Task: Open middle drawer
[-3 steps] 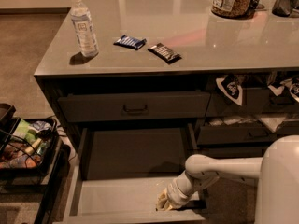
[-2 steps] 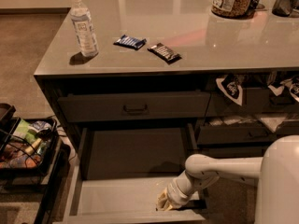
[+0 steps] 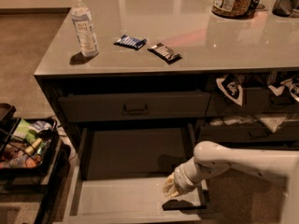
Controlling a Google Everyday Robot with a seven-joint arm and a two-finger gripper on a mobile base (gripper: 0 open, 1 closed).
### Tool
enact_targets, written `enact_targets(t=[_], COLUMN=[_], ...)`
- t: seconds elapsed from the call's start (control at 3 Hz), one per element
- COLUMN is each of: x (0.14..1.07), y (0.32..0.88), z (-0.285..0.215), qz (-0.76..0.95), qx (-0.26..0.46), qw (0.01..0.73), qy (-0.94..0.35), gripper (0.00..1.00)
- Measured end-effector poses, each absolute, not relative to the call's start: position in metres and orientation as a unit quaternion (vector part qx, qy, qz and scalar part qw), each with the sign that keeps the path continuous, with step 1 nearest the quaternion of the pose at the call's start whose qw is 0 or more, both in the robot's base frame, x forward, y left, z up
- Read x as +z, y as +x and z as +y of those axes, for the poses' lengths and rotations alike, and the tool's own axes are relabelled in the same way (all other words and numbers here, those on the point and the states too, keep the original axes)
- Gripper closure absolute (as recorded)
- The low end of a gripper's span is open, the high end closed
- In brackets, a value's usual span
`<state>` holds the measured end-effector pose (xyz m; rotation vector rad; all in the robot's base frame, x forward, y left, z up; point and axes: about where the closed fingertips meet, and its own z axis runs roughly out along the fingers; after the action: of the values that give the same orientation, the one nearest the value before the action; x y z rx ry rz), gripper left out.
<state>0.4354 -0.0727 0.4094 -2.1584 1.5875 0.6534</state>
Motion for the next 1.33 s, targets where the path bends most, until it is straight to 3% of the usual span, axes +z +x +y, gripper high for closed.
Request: enact_targets(t=[0.33, 1.0, 1.33], x=[0.460, 0.491, 0.499], y=[0.434, 0.440, 0.433], z=[-0.089, -0.054, -0.049], qz=[0.574, 0.526, 0.506], qx=[0.168, 0.081, 0.068], qw=[0.262, 0.463, 0.512], qy=[-0.758, -0.708, -0.690], gripper=[1.00, 1.00, 1.00])
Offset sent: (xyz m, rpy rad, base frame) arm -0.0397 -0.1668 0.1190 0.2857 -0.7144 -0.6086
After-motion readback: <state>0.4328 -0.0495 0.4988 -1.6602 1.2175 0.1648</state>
